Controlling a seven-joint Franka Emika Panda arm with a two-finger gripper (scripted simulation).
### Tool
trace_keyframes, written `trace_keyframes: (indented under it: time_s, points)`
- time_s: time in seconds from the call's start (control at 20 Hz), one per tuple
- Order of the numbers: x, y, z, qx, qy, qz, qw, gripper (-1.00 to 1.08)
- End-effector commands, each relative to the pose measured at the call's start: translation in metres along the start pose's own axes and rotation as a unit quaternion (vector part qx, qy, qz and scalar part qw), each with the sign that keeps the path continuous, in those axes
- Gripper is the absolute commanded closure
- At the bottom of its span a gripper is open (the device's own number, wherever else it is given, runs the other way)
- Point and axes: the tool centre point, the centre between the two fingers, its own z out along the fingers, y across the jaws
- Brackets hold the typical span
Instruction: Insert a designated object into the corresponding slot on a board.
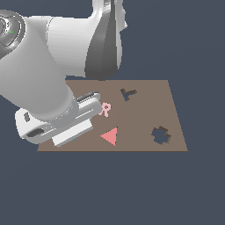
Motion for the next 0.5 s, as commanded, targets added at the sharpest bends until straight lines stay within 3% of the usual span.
trace_keyframes:
  time_s: [0.0,0.45]
  points:
    - [0.0008,0.0011,0.0006,0.0,0.0,-0.002,1.0,-0.92]
    - [0.0009,-0.0004,0.0038,0.0,0.0,0.0,1.0,-0.92]
